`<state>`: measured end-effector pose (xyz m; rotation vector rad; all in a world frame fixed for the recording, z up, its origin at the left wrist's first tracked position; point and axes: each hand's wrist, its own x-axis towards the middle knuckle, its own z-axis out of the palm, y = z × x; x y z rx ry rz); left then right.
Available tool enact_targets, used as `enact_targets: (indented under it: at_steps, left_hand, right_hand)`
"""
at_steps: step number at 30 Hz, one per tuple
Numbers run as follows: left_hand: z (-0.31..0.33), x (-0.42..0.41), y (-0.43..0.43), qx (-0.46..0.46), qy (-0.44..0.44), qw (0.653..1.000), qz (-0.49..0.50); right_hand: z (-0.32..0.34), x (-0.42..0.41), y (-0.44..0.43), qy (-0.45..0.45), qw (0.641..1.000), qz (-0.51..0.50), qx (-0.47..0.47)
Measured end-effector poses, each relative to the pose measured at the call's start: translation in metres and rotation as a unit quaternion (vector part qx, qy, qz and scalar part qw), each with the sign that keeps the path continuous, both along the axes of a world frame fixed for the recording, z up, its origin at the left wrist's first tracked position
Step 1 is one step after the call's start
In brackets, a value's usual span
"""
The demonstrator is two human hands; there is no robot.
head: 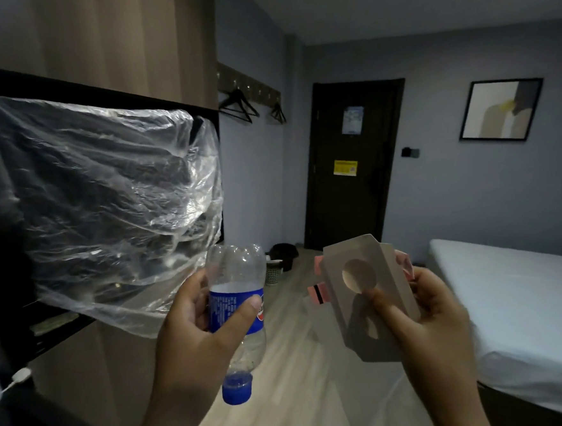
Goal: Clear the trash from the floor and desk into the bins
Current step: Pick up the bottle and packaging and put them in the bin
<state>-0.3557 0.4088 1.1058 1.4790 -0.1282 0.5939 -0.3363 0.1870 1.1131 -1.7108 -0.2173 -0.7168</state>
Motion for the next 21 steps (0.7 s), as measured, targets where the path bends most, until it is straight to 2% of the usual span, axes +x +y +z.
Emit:
enact_targets:
  at_steps: [11,21]
  left_hand:
    - [-0.021,0.189,-0.054,-0.021,0.028,0.998,-0.045]
    - [-0.017,0.345,-0.114,0.009,0.047,0.997,-0.054]
  right_hand:
    - [-0.017,0.165,-0.052,0.014,0.999,-0.04,0.004]
    - [-0.015,0.317,-0.105,0.039,0.999,-0.031,0.01]
